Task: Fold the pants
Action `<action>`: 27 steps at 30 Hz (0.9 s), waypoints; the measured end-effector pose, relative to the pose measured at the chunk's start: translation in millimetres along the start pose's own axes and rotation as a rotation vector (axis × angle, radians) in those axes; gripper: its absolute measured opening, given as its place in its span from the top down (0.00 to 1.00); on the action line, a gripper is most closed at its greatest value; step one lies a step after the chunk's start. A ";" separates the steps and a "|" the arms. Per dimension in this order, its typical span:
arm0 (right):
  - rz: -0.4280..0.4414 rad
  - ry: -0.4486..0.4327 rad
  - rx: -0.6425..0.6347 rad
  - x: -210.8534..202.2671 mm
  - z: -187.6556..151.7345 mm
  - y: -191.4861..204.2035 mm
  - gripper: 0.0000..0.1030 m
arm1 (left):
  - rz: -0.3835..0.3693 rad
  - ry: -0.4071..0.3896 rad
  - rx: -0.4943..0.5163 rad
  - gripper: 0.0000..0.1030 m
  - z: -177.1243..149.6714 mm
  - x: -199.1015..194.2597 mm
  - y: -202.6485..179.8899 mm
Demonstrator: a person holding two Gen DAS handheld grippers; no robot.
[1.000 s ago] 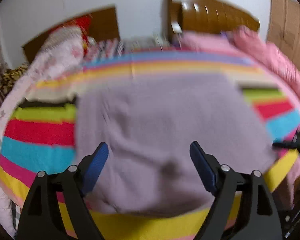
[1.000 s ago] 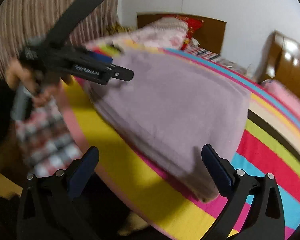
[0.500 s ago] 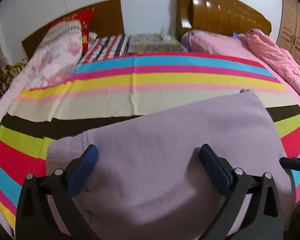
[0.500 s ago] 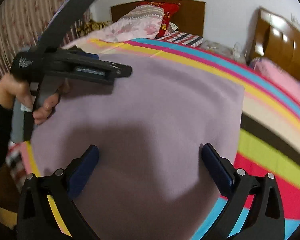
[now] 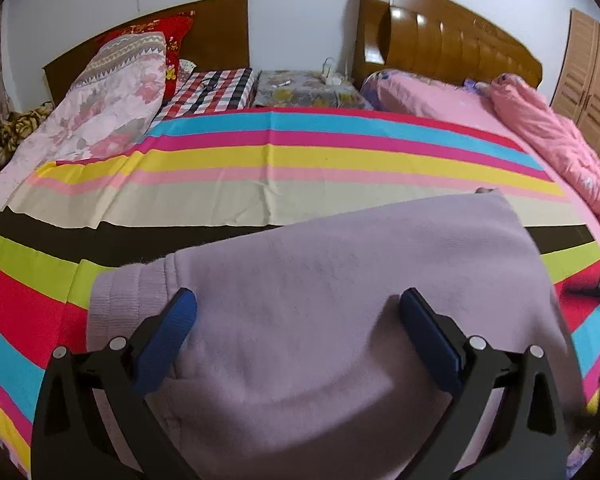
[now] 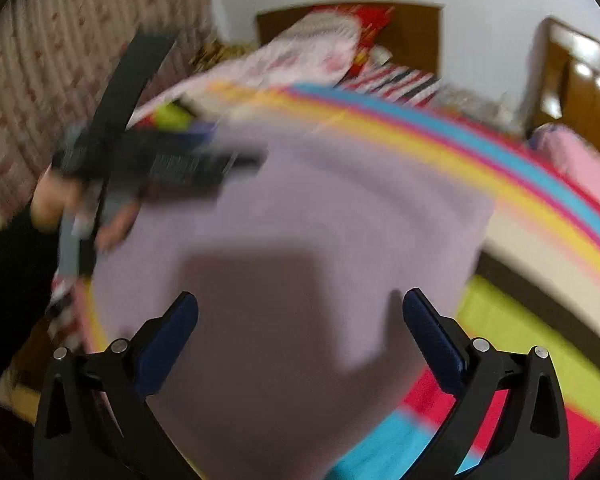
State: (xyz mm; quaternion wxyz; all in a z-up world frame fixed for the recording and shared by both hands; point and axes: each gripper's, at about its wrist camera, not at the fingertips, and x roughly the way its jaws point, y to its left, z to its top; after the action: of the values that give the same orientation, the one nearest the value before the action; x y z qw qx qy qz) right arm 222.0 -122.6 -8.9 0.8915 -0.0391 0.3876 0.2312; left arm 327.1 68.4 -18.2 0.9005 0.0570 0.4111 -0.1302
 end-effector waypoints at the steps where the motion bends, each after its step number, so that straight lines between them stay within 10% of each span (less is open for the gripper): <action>1: -0.023 -0.025 0.029 2.7 11.7 -11.0 0.04 | 0.007 0.001 0.005 0.02 0.0 0.7 -0.6; 6: 0.038 0.088 0.084 67.0 42.1 -52.7 0.04 | -0.002 0.007 -0.002 0.02 0.4 3.3 1.4; 11: -0.026 -0.007 0.201 41.2 38.1 -65.6 0.04 | -0.005 0.008 -0.005 0.02 1.3 4.7 0.7; 15: 0.057 -0.076 0.178 4.3 22.5 -27.8 0.04 | -0.009 0.005 -0.014 0.02 2.7 4.5 -2.7; 27: -0.134 0.008 0.010 9.4 -36.8 67.0 0.04 | 0.017 -0.011 -0.002 0.02 1.7 0.2 -4.8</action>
State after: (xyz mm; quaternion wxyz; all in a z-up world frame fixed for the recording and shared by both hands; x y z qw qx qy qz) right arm 173.2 -68.6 -33.9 0.9036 -0.0613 0.3890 0.1689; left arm 327.1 63.3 -17.2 0.9037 0.0592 0.4059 -0.1225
